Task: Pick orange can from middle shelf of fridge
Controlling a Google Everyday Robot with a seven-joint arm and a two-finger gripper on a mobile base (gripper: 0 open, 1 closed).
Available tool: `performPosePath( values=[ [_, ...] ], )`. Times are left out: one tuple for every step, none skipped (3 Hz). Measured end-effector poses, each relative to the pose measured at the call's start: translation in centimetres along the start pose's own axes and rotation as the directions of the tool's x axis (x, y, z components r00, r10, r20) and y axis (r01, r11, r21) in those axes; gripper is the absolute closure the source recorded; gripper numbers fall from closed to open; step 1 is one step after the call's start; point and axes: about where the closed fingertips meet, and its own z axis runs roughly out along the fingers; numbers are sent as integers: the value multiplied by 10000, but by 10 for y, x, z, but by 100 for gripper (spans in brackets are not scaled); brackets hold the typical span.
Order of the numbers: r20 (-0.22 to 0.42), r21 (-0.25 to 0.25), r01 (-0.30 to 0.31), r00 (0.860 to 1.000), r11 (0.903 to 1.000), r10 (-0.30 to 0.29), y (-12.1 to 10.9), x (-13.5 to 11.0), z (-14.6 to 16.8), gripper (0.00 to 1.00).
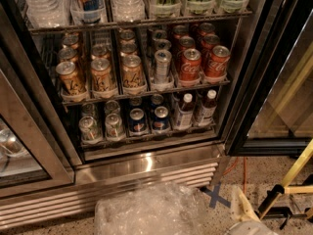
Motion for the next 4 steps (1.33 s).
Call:
performPosePath(
  values=[
    [-164,690,123,9998,9975,-112,-4,6,-5,0],
    [-164,691,123,9998,9975,-112,-4,6,-5,0],
    [-272,1119,-122,9995,9936,153,-15,6,-7,0],
    [-341,1414,-289,9988,9895,340,-22,7,-9,0]
  ],
)
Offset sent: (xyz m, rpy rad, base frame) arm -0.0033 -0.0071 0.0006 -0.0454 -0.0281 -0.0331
